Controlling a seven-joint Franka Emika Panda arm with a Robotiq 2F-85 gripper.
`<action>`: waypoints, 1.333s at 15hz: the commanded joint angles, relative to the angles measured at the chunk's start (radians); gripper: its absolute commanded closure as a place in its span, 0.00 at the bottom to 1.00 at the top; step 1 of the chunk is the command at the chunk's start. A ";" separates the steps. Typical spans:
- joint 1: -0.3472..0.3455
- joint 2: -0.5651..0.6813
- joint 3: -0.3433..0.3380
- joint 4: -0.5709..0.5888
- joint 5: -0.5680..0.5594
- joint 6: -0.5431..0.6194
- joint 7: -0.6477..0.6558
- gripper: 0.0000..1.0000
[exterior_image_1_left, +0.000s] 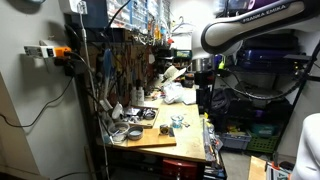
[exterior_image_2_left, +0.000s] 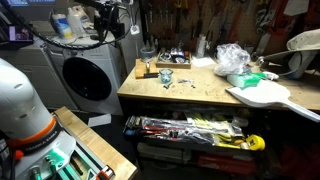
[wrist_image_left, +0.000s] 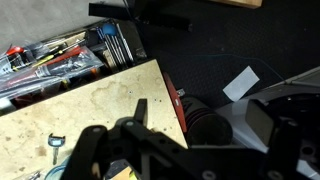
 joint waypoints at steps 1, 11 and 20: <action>-0.009 0.001 0.008 0.002 0.003 -0.002 -0.003 0.00; -0.012 0.054 0.048 0.032 -0.109 0.075 -0.008 0.00; 0.022 0.246 0.047 0.112 -0.196 0.274 -0.251 0.00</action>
